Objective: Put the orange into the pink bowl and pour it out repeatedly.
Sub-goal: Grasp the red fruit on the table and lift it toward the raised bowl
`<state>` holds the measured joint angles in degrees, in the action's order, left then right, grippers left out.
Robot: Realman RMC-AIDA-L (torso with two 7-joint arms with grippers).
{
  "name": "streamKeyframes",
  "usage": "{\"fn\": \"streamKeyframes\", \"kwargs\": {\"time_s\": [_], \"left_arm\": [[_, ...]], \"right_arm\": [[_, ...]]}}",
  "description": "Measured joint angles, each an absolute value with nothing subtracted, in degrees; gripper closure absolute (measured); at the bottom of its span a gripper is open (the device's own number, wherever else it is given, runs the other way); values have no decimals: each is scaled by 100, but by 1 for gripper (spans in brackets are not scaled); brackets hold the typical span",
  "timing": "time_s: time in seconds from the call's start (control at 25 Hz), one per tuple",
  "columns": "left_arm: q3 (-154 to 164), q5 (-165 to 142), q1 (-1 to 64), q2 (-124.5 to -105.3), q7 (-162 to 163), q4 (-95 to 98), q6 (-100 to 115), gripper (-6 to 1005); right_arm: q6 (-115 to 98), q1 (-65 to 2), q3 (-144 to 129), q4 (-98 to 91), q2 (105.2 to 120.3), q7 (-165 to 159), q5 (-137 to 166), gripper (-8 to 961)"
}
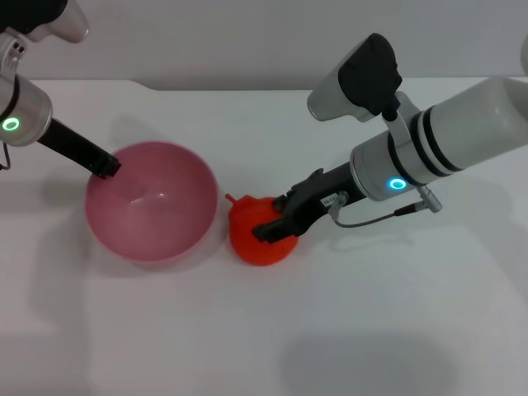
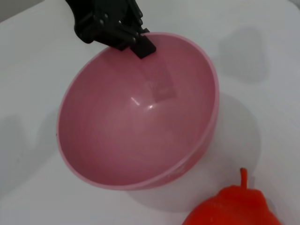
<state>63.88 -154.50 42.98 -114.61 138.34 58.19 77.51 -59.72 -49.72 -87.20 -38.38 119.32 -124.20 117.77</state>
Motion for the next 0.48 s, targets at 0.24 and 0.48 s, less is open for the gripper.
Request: {"fn": "streamKeyframes", "kwargs": {"time_s": [0.24,0.48], "left_arm": [[6389,-15451,4294,-11468,13834,5822,7752,957],[6390,-15458,4288,-11469,13828,5836,7737,957]], "right_arm": [[-5884,-4915,-8700,-3780,11935,-12442,11690,355],[-5802,-4867,-8680,-3820,11927,-12447,11668,529]]}}
